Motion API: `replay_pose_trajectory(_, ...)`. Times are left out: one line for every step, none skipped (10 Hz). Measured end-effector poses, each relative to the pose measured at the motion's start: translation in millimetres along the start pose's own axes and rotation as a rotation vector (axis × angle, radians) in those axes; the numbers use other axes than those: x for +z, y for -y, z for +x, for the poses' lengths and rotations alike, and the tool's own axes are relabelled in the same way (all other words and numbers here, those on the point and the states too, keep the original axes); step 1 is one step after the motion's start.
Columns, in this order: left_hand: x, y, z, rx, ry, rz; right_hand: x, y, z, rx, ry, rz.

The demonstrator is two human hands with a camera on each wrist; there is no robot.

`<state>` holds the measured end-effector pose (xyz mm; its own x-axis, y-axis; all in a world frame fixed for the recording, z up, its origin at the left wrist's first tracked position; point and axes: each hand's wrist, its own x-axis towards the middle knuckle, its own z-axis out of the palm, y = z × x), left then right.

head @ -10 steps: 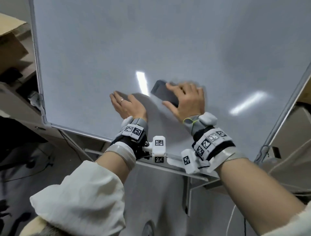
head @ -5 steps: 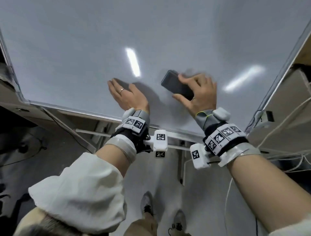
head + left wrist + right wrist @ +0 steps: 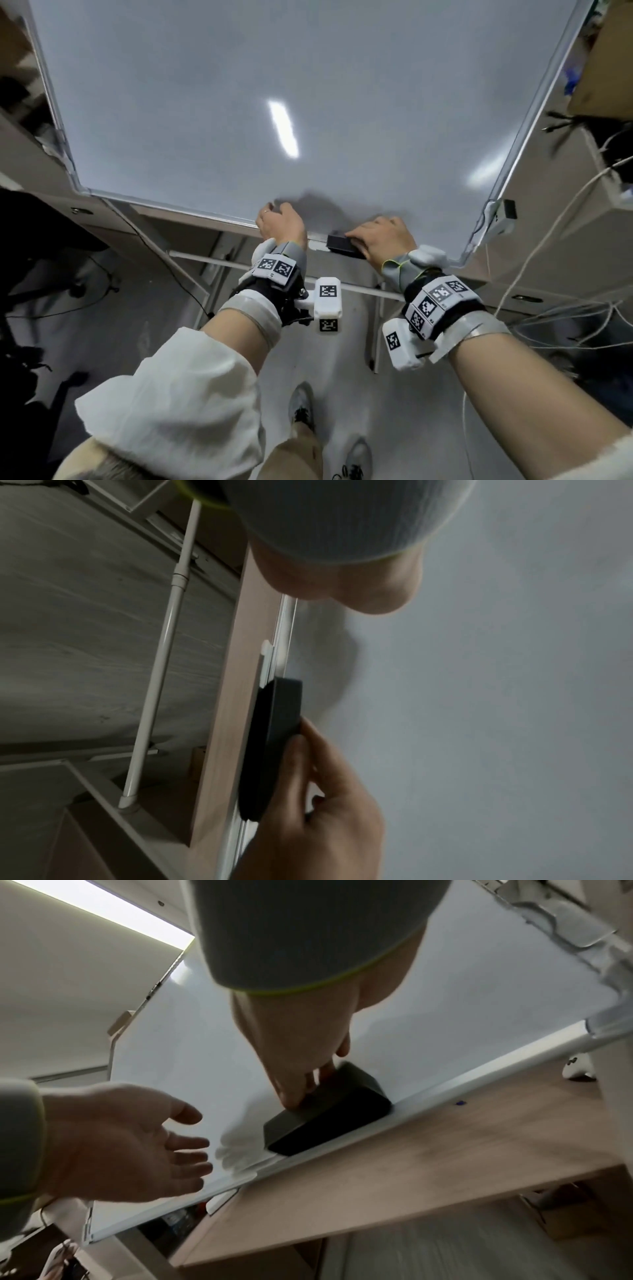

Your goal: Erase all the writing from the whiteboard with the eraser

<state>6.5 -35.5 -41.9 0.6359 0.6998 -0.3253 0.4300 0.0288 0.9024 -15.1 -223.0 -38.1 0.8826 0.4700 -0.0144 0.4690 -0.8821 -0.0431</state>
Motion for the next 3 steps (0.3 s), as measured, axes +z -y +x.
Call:
replay_pose_trajectory(6.4,7.5,-13.7,-0.073,0.108,-0.007,2.5,1.9,-12.1,0.060,0.069,-0.012)
replay_pose_trajectory(13.8,15.6,-16.3,-0.109,0.153,-0.042,2.7,-0.4,-23.1,0.080,0.042,0.035)
replay_pose_trajectory(20.9,23.3,-10.1,-0.118,0.148,-0.016,-16.4,-5.7,-25.7,0.132,-0.119,0.251)
